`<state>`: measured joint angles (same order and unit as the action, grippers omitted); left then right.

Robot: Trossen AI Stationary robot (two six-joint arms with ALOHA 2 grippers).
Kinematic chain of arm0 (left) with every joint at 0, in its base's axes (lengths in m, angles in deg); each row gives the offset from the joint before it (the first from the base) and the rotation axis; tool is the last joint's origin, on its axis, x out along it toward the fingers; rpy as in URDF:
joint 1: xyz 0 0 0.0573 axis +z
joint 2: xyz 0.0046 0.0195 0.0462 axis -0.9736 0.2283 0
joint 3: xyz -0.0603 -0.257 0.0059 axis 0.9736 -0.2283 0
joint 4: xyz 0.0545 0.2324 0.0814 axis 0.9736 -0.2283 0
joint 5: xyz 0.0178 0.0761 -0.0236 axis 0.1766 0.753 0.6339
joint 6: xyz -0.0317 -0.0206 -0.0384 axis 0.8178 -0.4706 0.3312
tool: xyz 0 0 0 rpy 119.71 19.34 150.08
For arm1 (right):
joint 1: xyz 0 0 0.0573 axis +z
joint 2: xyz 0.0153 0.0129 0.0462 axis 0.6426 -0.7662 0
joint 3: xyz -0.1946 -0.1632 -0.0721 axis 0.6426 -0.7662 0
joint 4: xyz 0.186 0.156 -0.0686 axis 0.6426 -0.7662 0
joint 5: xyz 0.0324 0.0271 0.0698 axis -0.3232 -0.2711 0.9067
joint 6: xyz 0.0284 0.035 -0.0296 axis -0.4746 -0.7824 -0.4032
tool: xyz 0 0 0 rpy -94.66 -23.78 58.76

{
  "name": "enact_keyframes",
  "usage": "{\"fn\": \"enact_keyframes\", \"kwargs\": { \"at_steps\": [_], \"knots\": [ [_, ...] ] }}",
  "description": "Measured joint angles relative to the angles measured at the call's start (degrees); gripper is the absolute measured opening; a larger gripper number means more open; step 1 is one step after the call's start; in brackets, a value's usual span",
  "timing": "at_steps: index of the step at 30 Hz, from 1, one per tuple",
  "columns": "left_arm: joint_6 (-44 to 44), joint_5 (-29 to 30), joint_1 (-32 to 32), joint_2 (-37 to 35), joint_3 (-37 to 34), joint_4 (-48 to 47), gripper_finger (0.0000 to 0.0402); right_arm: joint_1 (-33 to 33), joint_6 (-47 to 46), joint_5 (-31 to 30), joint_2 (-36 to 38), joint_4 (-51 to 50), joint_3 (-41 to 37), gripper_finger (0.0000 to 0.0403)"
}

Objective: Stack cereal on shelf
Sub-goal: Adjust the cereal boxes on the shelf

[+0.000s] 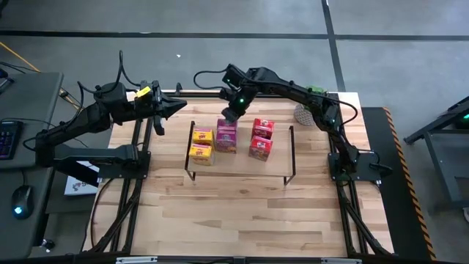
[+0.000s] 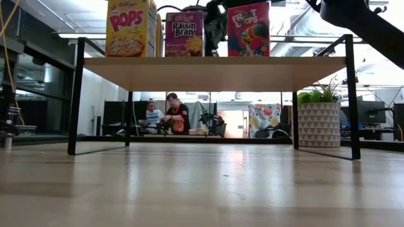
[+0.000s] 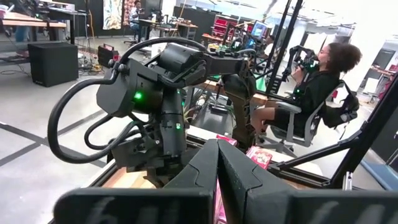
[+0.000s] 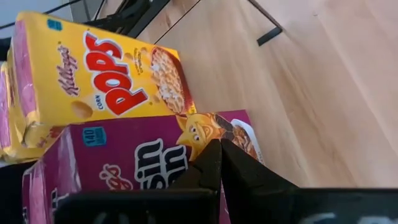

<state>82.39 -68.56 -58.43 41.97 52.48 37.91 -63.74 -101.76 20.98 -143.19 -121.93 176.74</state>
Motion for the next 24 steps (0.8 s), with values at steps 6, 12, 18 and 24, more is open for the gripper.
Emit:
{"fn": "enact_keyframes", "kwargs": {
  "at_steps": [6, 12, 18, 24],
  "knots": [
    [1.5, 0.0, 0.0, 0.0, 0.0, 0.0, 0.0001, 0.1, 2.5, 2.4, 0.0, -0.5, 0.0, 0.0],
    [1.6, 0.0, 0.0, 0.0, 0.0, 0.0, 0.0001, 0.1, 2.5, 2.6, 0.0, -0.5, 0.0, 0.0],
    [2.9, 0.0, 0.0, 0.0, 0.0, 0.0, 0.0001, 0.1, 1.9, 2.6, 0.0, -1.9, 0.0, 0.0],
    [2.9, 0.0, 0.0, 0.0, 0.0, 0.0, 0.0001, 0.1, 1.9, 2.8, 0.0, -3.0, 0.0, 0.0]
  ]
}}
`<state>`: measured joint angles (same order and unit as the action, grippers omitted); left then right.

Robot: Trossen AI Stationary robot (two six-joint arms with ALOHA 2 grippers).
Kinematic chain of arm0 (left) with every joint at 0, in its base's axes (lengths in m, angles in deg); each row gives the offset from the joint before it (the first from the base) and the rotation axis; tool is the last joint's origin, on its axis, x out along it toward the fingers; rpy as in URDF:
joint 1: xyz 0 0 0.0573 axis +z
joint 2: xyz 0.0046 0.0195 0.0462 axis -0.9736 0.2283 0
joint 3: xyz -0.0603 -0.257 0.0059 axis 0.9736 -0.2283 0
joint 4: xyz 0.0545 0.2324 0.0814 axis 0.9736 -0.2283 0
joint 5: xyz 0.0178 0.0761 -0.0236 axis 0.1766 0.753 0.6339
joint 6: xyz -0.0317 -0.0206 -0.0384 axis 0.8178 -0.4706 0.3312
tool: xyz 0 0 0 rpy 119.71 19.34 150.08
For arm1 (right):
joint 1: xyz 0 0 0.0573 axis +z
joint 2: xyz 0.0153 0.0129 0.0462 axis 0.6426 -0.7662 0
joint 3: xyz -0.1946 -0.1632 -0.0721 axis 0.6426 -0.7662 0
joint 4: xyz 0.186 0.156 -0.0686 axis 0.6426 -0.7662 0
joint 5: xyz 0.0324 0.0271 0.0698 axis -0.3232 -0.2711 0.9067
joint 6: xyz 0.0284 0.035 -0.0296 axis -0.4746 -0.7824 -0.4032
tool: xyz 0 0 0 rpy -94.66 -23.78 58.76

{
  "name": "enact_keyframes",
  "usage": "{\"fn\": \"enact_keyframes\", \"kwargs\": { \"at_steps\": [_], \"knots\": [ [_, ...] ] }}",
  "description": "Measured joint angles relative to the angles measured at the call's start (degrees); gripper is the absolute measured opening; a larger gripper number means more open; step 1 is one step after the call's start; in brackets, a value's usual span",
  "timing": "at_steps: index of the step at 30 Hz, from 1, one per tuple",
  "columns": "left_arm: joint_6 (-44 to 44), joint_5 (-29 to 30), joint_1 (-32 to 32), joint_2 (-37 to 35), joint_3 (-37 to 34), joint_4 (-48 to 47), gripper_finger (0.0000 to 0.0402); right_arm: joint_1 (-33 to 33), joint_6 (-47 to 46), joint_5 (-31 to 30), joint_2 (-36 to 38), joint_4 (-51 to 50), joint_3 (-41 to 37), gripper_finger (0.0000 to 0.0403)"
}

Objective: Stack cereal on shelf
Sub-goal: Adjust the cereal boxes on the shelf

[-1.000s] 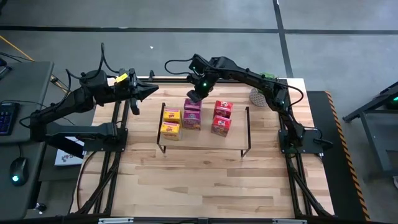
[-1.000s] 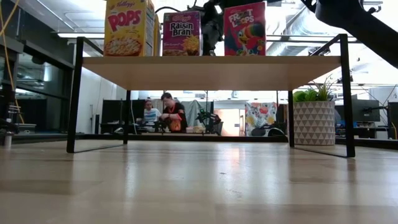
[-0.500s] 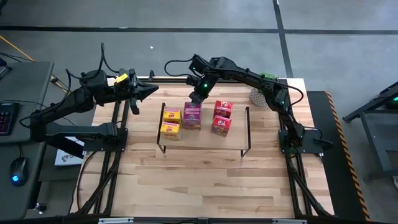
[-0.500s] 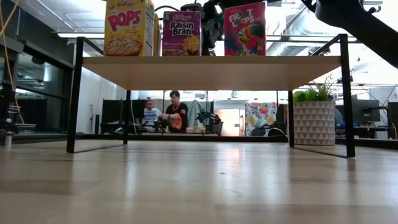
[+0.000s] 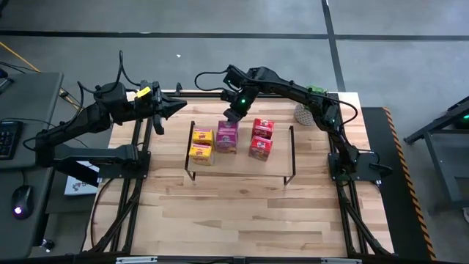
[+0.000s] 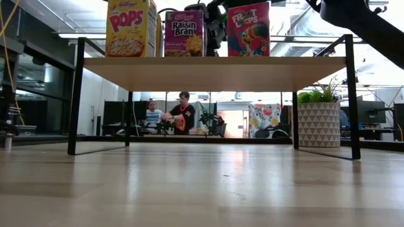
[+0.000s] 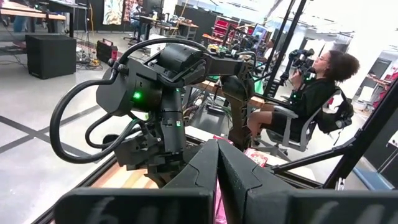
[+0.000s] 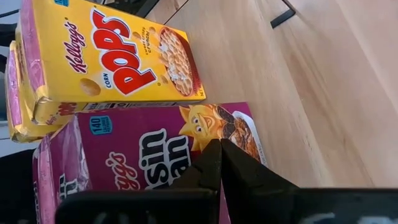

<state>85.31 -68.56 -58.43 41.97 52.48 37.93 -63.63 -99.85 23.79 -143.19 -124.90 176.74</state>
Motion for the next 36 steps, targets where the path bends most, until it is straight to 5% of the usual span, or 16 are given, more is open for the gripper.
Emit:
{"fn": "enact_keyframes", "kwargs": {
  "at_steps": [36],
  "knots": [
    [0.2, 0.0, 0.0, 0.0, 0.0, 0.0, 0.0, 2.1, -7.8, 1.7, 0.0, -0.1, 0.0, 0.0]
  ]
}}
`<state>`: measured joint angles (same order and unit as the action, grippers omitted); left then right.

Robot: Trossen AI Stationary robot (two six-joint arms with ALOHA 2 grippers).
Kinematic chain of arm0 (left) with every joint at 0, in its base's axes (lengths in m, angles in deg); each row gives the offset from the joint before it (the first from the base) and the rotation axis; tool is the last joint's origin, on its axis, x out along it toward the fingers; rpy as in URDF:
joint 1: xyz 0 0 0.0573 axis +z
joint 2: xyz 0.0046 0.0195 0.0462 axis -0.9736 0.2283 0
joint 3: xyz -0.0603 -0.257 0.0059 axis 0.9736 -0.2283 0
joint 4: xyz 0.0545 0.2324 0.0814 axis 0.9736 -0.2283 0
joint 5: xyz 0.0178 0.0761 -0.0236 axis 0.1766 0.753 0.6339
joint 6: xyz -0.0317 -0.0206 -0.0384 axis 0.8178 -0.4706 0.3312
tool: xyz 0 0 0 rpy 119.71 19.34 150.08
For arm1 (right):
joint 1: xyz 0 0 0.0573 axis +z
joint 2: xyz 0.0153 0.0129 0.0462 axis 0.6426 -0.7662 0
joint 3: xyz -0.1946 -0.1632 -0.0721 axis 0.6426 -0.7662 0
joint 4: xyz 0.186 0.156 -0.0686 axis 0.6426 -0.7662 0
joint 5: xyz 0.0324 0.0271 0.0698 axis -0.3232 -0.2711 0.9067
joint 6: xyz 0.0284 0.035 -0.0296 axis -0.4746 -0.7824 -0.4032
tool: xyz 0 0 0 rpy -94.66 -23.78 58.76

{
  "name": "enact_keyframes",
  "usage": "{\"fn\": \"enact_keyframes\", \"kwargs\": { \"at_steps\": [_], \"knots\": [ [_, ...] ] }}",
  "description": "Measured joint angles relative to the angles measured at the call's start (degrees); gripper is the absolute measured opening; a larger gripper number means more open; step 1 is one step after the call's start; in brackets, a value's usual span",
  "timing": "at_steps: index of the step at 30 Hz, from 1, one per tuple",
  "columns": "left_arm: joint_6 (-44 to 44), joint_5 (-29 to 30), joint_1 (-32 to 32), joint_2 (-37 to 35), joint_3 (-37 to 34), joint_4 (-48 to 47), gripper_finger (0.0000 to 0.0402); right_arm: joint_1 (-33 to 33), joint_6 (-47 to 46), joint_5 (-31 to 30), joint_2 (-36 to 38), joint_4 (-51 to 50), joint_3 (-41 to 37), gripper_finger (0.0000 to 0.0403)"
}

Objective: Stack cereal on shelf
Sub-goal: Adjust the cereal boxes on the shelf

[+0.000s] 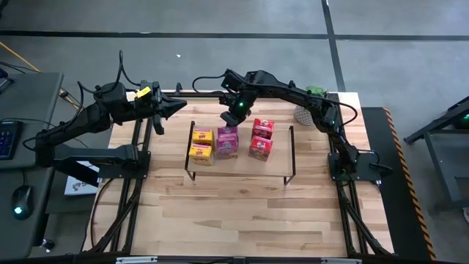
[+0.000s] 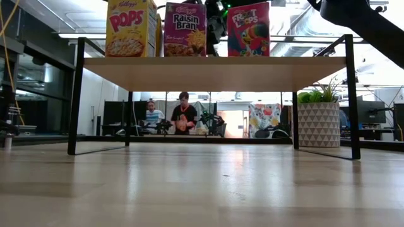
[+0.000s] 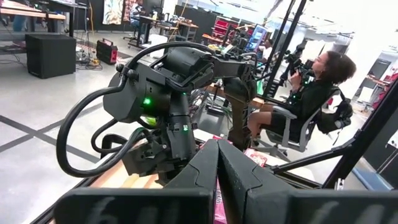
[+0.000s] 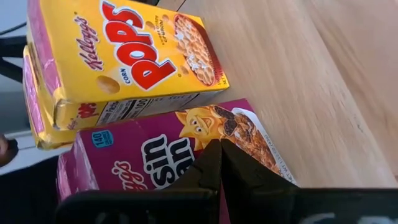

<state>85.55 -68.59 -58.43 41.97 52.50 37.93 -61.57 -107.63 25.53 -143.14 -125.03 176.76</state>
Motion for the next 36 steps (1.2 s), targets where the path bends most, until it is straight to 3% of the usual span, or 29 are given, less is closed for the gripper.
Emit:
{"fn": "enact_keyframes", "kwargs": {
  "at_steps": [15, 24, 36],
  "knots": [
    [1.3, -0.9, 0.0, 0.0, 0.0, 0.0, 0.0, 1.7, -4.8, 0.5, 0.0, 0.0, 0.0, 0.0],
    [1.4, -0.9, 0.0, 0.0, 0.0, 0.0, 0.0, 1.0, -6.3, -2.3, 0.2, 3.8, 0.0, 0.0],
    [1.3, -0.9, 0.0, 0.0, 0.0, 0.0, 0.0, -4.0, -0.4, -2.6, 3.4, 5.6, 2.9, 0.0]
  ]
}}
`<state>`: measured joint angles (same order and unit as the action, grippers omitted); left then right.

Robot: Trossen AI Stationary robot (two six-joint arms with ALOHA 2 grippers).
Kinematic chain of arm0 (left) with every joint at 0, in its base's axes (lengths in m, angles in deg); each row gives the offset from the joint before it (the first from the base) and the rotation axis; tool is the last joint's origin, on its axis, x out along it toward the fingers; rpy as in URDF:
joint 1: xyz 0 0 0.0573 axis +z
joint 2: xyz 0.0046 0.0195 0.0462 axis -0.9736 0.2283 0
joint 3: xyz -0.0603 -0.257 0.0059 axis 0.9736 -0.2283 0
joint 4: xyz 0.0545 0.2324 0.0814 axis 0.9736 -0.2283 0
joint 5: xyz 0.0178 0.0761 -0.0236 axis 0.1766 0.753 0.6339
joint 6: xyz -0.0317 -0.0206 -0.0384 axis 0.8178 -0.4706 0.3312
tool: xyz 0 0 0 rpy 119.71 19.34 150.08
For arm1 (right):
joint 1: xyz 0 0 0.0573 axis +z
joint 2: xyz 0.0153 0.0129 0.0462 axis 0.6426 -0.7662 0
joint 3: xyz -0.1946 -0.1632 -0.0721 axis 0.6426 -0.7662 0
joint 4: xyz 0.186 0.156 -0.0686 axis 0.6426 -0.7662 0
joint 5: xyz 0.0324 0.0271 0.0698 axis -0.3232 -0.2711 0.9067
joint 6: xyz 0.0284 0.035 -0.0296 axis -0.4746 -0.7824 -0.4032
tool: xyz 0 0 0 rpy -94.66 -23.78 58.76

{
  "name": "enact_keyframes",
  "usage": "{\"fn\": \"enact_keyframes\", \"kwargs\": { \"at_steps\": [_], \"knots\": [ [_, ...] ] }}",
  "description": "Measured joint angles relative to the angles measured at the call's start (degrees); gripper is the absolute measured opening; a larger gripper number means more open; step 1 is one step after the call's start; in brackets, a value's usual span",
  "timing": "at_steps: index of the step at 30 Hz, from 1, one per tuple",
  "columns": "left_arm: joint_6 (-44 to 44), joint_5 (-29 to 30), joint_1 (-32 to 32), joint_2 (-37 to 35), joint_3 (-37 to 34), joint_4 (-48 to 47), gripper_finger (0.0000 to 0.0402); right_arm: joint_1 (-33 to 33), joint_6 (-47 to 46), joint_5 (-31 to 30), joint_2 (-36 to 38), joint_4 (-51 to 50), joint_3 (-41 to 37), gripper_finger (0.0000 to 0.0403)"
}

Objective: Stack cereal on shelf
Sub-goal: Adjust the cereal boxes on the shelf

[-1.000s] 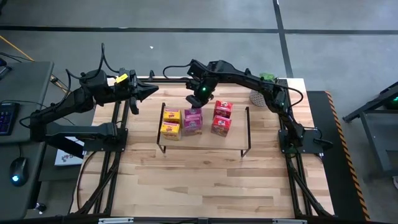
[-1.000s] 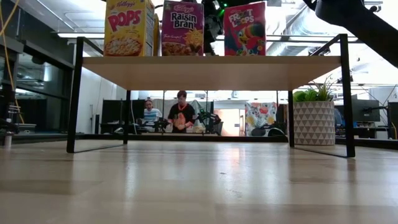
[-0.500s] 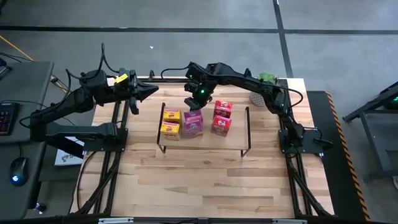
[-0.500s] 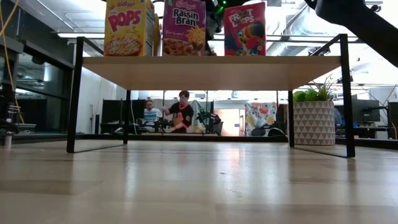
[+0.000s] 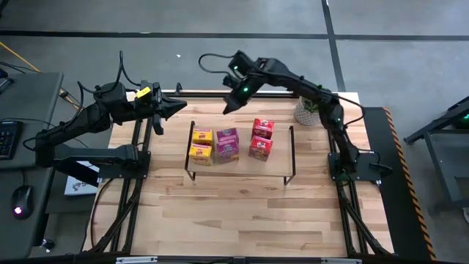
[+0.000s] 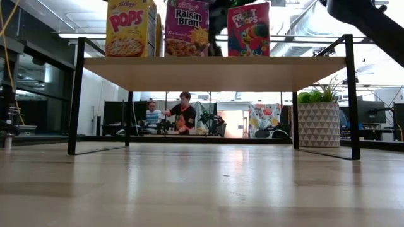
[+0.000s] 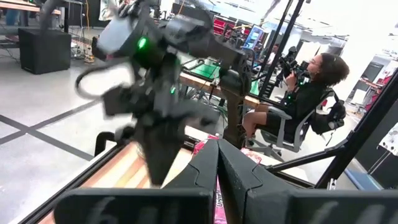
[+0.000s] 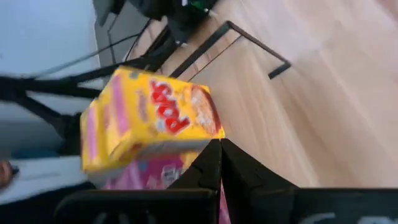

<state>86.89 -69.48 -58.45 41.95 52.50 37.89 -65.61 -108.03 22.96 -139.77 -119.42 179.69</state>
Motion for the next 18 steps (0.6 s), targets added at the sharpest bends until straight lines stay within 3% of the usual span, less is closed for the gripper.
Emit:
{"fn": "enact_keyframes", "kwargs": {
  "at_steps": [5, 10, 18],
  "knots": [
    [0.0, 0.0, 0.0, 0.0, 0.0, 0.0, 0.0, 0.3, 10.5, -1.5, 5.6, -3.2, 0.0, 0.0],
    [0.0, 0.0, 0.0, 0.0, 0.0, 0.0, 0.0, 5.0, 16.1, -11.1, 10.4, -9.5, 0.0, 0.0],
    [-0.1, 0.0, 0.0, 0.0, 0.0, 0.0, 0.0, 14.0, 20.2, -25.1, 10.7, -20.3, 0.0, 0.0]
  ]
}}
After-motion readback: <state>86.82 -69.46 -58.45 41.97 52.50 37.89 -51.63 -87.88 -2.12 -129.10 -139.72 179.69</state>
